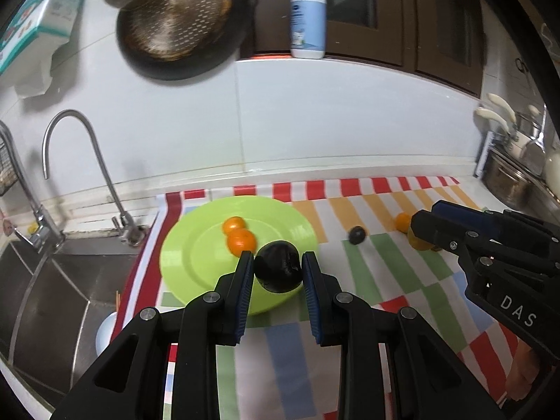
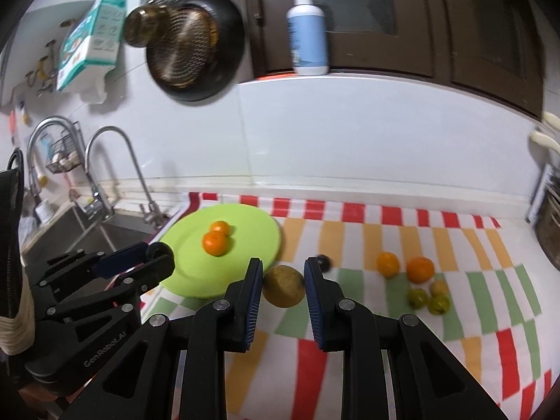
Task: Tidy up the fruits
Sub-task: 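Carry the plum and the yellow-green fruit over the lime-green plate, then open the left tool over the plate while the right tool releases its fruit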
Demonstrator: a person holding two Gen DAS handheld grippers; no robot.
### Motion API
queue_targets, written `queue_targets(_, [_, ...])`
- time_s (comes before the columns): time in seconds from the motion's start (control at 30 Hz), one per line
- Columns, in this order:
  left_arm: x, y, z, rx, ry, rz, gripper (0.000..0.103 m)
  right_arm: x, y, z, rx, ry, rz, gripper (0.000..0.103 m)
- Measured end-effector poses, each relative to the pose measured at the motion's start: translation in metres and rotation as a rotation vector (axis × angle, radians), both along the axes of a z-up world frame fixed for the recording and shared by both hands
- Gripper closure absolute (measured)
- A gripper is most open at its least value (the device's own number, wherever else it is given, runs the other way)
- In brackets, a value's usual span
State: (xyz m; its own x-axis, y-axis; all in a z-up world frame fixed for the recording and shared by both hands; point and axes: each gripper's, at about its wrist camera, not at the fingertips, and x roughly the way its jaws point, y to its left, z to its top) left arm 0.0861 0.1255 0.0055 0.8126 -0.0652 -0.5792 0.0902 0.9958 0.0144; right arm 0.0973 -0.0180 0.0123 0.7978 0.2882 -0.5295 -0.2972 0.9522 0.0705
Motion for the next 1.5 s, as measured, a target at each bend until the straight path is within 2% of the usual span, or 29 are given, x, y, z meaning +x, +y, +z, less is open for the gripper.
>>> queue_targets(0.4, [0.031,0.033,-0.022,0.011,0.038,0.071,0.075,0.041,0.044,-0.013,-0.003,0.018,0.123,0.077])
queue_targets(0.93, [0.075,0.056,-0.065,0.017,0.114,0.105,0.075,0.105,0.079,-0.066,-0.015,0.128,0.199,0.077])
queue_targets(1.13, [0.079,0.059,-0.066,0.011,0.118,0.103,0.074,0.116,0.085,-0.074,-0.022,0.143,0.207,0.077])
queue_targets(1.2, [0.077,0.060,-0.064,0.011,0.110,0.113,0.063,0.116,0.086,-0.074,-0.027,0.144,0.205,0.077])
queue_targets(1.3, [0.073,0.061,-0.059,0.027,0.096,0.134,0.061,0.113,0.083,-0.070,-0.029,0.133,0.190,0.076])
queue_targets(1.37, [0.069,0.062,-0.055,0.021,0.090,0.140,0.061,0.110,0.079,-0.065,-0.027,0.118,0.173,0.069])
queue_targets(1.5, [0.058,0.059,-0.042,0.022,0.063,0.145,0.056,0.100,0.071,-0.053,-0.022,0.092,0.155,0.069])
